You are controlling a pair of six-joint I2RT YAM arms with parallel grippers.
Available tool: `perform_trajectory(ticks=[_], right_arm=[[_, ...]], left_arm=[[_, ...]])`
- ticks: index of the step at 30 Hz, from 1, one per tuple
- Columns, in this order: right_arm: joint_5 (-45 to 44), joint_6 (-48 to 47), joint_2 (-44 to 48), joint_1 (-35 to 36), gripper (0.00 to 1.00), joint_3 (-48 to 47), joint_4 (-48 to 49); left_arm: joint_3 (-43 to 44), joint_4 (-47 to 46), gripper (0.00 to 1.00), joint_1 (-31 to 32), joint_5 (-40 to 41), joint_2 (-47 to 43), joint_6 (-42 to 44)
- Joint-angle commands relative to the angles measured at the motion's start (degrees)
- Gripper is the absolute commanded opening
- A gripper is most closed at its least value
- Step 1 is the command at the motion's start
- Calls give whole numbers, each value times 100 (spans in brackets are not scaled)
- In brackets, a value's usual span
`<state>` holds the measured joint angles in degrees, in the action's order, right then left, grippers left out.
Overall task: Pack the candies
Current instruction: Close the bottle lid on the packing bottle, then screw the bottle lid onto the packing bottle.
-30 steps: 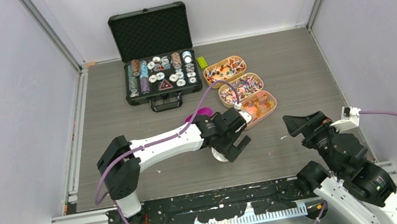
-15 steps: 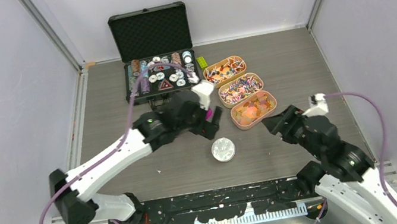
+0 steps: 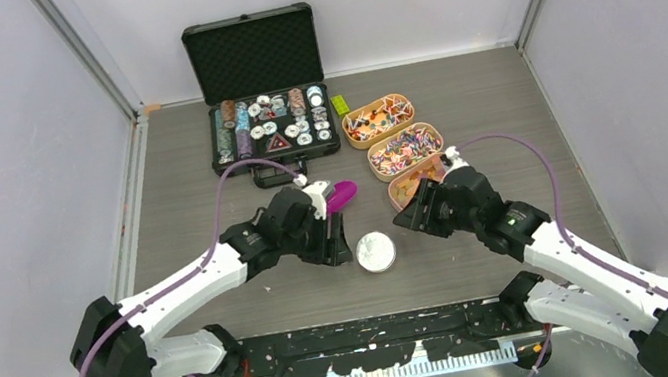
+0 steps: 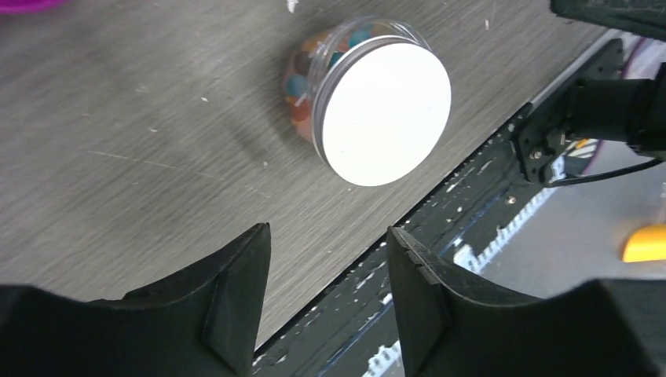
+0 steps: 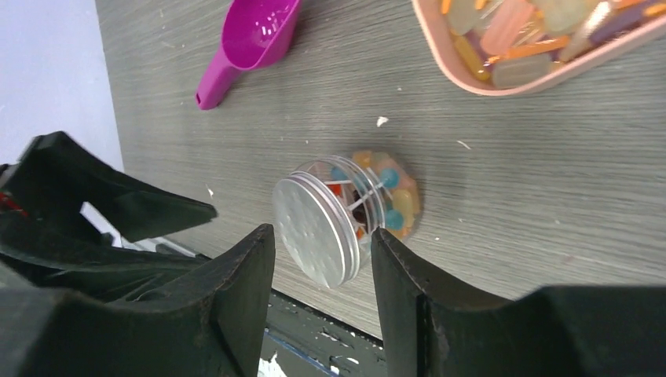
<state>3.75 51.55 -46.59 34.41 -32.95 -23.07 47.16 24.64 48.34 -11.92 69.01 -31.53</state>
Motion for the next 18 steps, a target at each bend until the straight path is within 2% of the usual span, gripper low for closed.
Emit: perform_trajectory(ticks=[1,8,13,18], right_arm=[[275,-148,-274,244,53,63,862],[227,-369,-813,506,48,-95,675],[227,-413,-1048,597,45,-122,646],[250,-481,-1173,613,44,-171,633]], left_arm=[[-389,-1493,56,-17,-579,36,-816],[-432,-1863,51,-17,-721,579,-835],[-365,-2046,42,-17,-875,863,-901],[-382,-2133,41,-17,-875,996,-900]])
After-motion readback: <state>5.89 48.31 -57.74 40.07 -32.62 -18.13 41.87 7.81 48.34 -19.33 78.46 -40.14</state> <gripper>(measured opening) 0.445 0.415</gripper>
